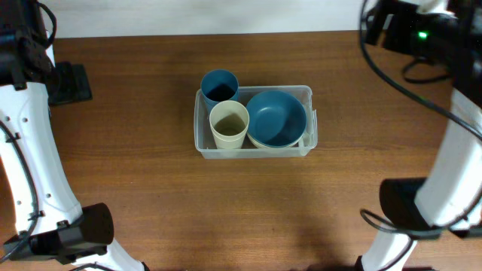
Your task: Pack container
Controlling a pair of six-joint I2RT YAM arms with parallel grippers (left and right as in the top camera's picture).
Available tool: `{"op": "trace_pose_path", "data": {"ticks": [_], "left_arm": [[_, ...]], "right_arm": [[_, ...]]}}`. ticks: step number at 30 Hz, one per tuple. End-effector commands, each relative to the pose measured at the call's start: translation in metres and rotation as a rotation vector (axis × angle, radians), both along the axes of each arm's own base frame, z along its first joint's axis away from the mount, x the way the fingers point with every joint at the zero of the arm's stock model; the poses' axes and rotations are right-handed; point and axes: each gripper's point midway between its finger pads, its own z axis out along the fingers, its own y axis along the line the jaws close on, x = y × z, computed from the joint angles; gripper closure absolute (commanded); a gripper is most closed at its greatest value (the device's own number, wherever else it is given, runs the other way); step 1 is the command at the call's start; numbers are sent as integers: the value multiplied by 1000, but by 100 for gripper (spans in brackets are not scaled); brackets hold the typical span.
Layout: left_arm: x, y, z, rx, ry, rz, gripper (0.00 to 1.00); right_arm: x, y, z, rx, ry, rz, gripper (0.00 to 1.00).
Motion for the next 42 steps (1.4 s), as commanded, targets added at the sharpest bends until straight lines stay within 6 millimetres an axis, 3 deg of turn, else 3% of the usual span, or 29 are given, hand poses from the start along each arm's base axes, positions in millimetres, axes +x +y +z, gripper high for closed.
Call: {"op": "trace_pose_path", "data": {"ticks": [1, 6, 14, 22, 26, 33, 42], "left_arm": [[-5, 2, 14, 22, -39, 6, 0], [-5, 2, 14, 22, -39, 6, 0], [-5, 2, 14, 22, -39, 6, 0], [-5, 2, 14, 22, -39, 6, 0], [-5, 2, 14, 22, -39, 6, 0], [-5, 2, 14, 22, -39, 6, 0], [-5, 2, 14, 22, -39, 6, 0]], "right_arm": [[-44, -28, 42, -81, -117, -119, 1], [-70, -44, 62, -181, -168, -167, 1], [-119, -45, 92, -183, -268, -180, 1], [-154, -56, 99, -212, -295, -242, 1], [-164, -56, 81, -216, -277, -244, 1], [-169, -56, 31, -217, -264, -242, 1], [-167, -51, -27, -178, -504, -240, 1]]}}
